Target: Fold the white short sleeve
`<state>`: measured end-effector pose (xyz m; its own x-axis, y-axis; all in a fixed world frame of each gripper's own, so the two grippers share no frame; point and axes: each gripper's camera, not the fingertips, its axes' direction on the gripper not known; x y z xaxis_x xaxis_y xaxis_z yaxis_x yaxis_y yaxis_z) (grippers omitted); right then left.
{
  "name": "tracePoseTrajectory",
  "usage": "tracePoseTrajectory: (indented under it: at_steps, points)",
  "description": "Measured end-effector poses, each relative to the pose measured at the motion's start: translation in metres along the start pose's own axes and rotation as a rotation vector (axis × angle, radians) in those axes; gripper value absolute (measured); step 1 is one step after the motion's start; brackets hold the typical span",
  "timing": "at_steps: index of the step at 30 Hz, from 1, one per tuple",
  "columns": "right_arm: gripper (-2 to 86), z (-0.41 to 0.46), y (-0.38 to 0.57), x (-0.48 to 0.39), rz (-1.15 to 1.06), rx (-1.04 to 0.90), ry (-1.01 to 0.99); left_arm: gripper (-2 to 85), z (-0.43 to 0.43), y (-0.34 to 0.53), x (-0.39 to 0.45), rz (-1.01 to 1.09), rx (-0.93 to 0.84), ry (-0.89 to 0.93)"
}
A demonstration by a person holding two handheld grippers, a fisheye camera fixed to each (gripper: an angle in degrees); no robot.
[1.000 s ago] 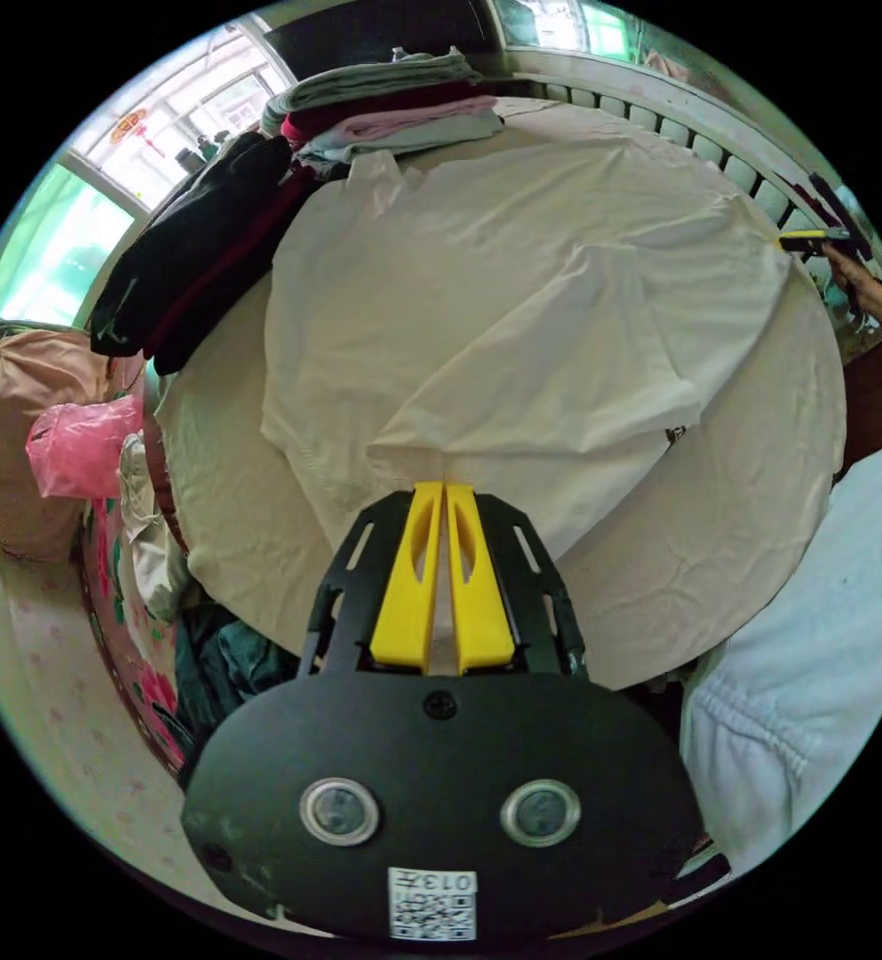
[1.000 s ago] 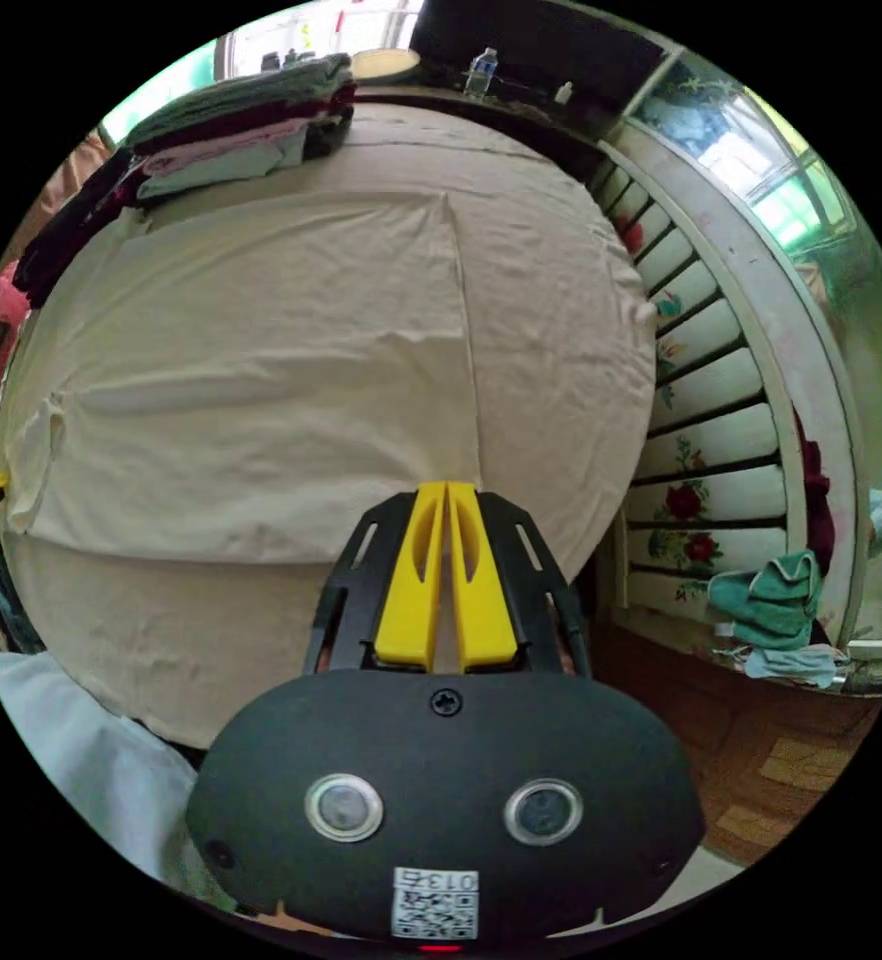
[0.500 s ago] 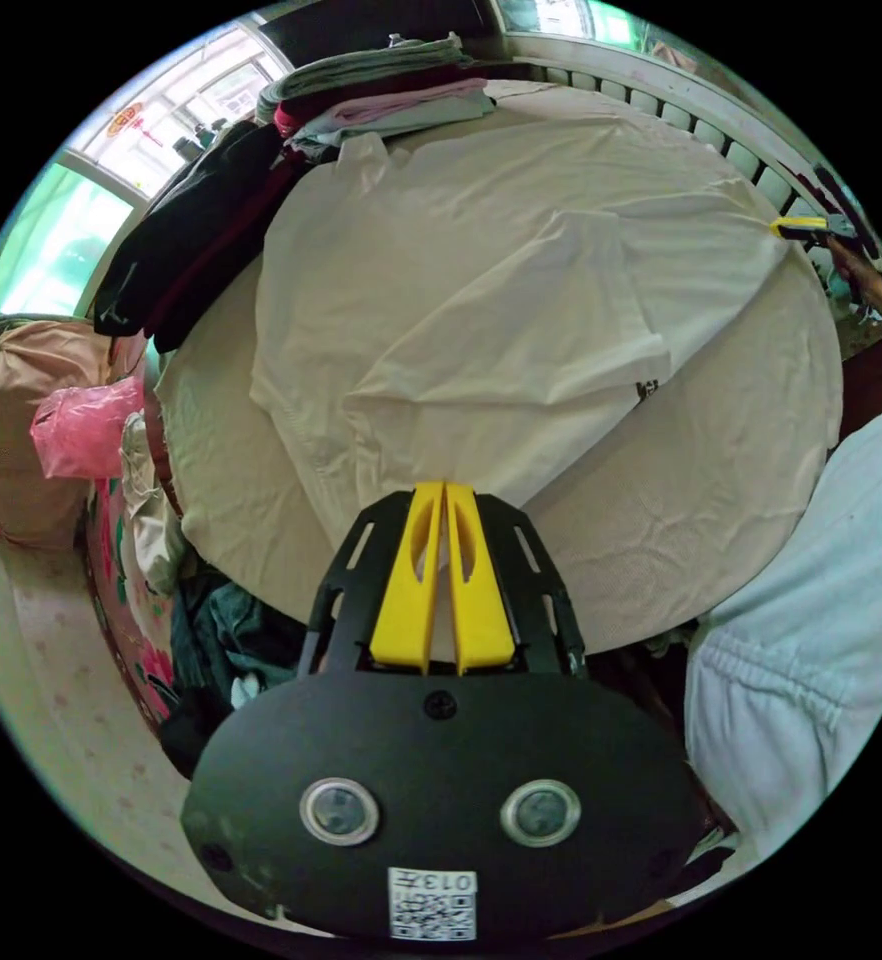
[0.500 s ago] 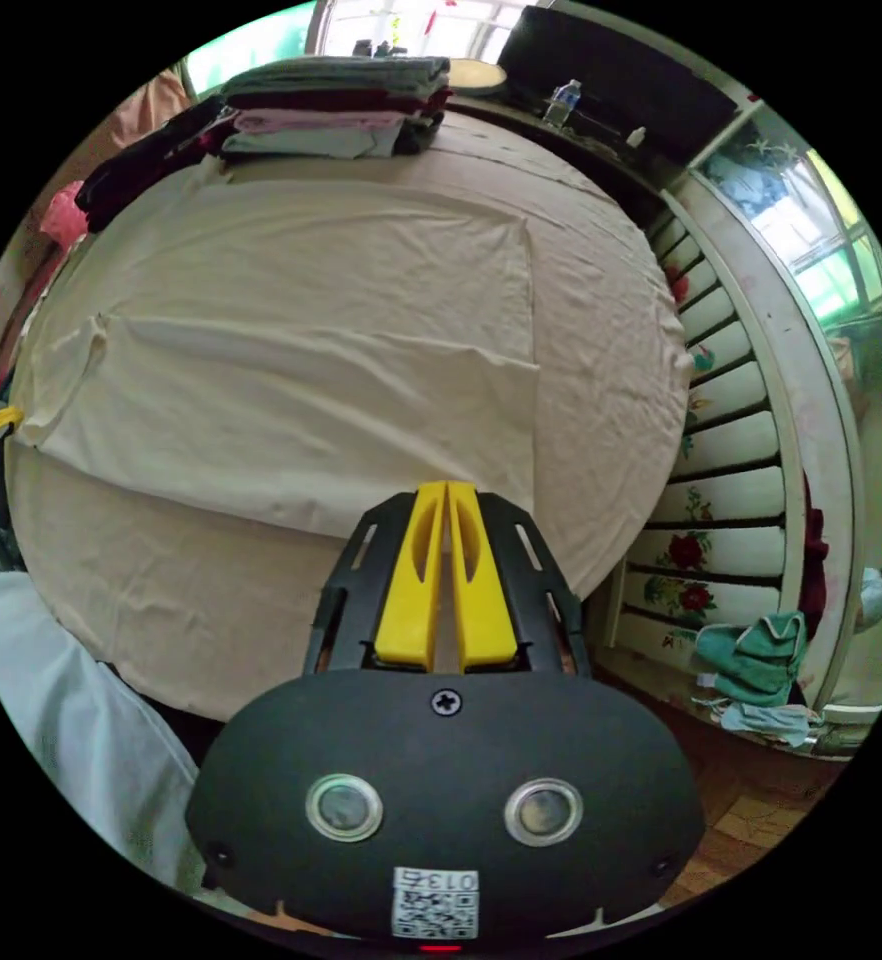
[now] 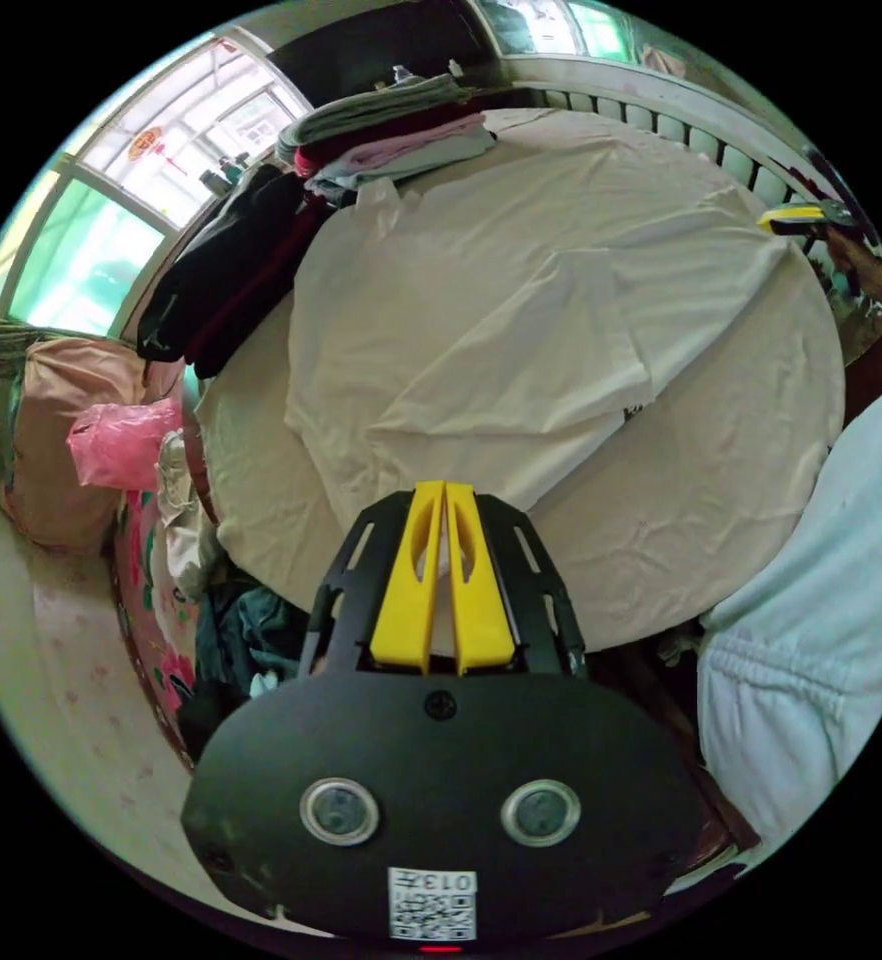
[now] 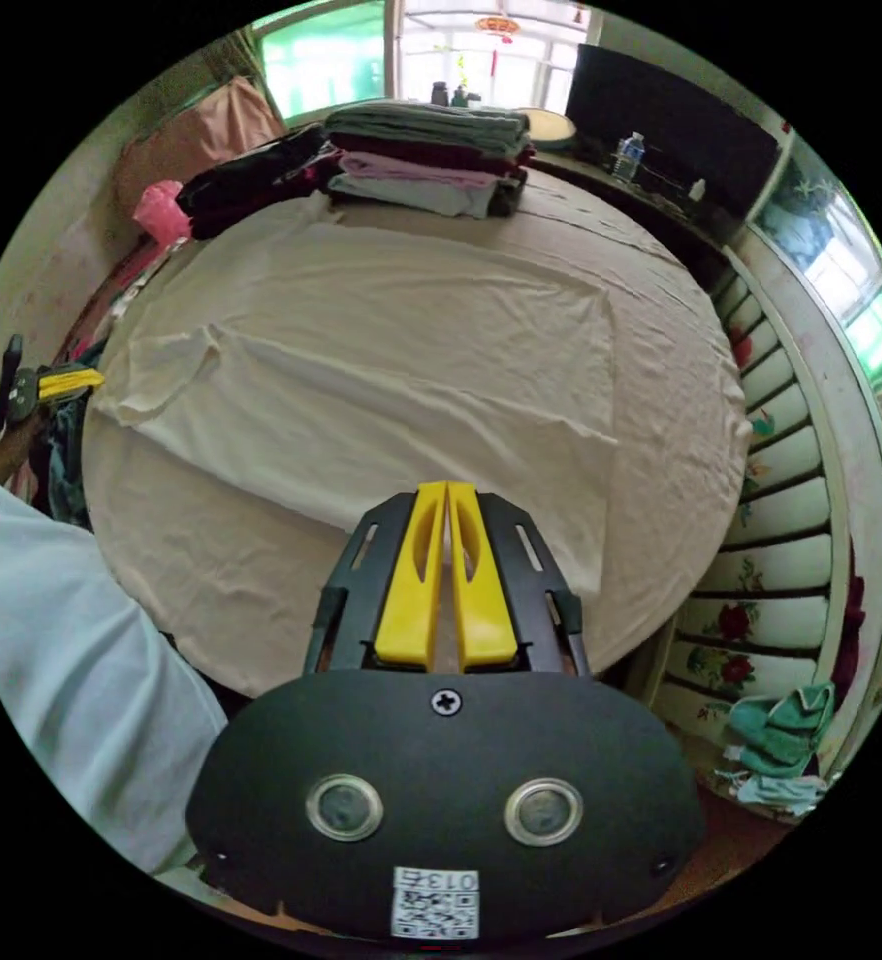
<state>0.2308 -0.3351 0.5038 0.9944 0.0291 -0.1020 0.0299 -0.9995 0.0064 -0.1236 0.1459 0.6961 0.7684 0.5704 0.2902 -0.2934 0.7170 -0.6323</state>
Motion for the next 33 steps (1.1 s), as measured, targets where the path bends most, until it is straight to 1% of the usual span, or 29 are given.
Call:
tracePoseTrajectory:
  at_steps: [1,4,5,6,10,12,14,15,17,19,21,23,24,25,26,28,30,33]
  points:
    - [-0.1,0.004,-0.002,-0.003,-0.016,-0.006,-0.007,-0.2,0.004,-0.004,0.003,0.035,-0.012,0.024]
    - [0.0,0.031,-0.008,-0.01,-0.072,-0.09,-0.045,-0.2,0.023,-0.006,0.011,0.105,-0.109,-0.007]
    - [0.0,0.033,-0.005,-0.007,-0.074,-0.062,-0.037,-0.2,0.021,-0.001,0.008,0.098,-0.073,-0.009]
    - [0.0,0.034,-0.003,-0.002,-0.072,-0.062,-0.045,-0.2,0.021,0.001,0.006,0.09,-0.078,-0.008]
    - [0.0,0.038,-0.005,0.016,-0.052,-0.125,-0.078,-0.3,0.011,0.007,-0.011,0.019,-0.102,0.019]
    - [0.0,0.025,-0.01,0.035,0.021,-0.008,-0.034,-0.3,-0.005,0.005,-0.02,-0.039,-0.031,0.014]
    - [0.0,0.022,-0.02,0.053,0.077,0.043,-0.01,-0.3,-0.024,-0.011,-0.026,-0.064,0.072,0.036]
    - [0.0,0.027,-0.03,0.063,0.092,0.03,0.022,-0.3,-0.027,-0.017,-0.026,-0.049,0.091,0.052]
    - [-0.1,0.037,-0.047,0.074,0.094,0.009,0.069,-0.3,-0.028,-0.047,-0.015,0.043,0.129,0.081]
    - [-0.1,0.049,-0.062,0.084,0.089,0.004,0.098,-0.3,-0.025,-0.068,-0.008,0.104,0.138,0.054]
    - [0.0,0.069,-0.077,0.097,0.094,-0.053,0.108,-0.2,-0.018,-0.084,-0.009,0.116,0.13,0.044]
    - [0.1,0.085,-0.082,0.108,0.107,-0.114,0.1,-0.2,0.0,-0.092,-0.021,0.074,0.057,0.057]
    - [0.2,0.084,-0.083,0.115,0.127,-0.066,0.085,-0.2,0.004,-0.091,-0.026,0.057,0.036,0.076]
    - [0.2,0.086,-0.084,0.119,0.142,-0.089,0.08,-0.2,0.003,-0.086,-0.036,0.011,0.083,0.105]
    - [0.4,0.084,-0.086,0.126,0.167,-0.089,0.04,-0.1,0.002,-0.082,-0.047,-0.017,0.07,0.136]
    - [0.8,0.068,-0.088,0.135,0.215,0.01,0.013,0.0,-0.005,-0.076,-0.066,-0.082,0.088,0.154]
    - [2.0,0.053,-0.097,0.146,0.234,0.094,0.001,0.2,-0.015,-0.069,-0.093,-0.169,0.144,0.126]
    - [5.0,0.053,-0.125,0.157,0.183,0.119,-0.037,1.2,-0.016,-0.08,-0.147,-0.261,0.177,0.076]
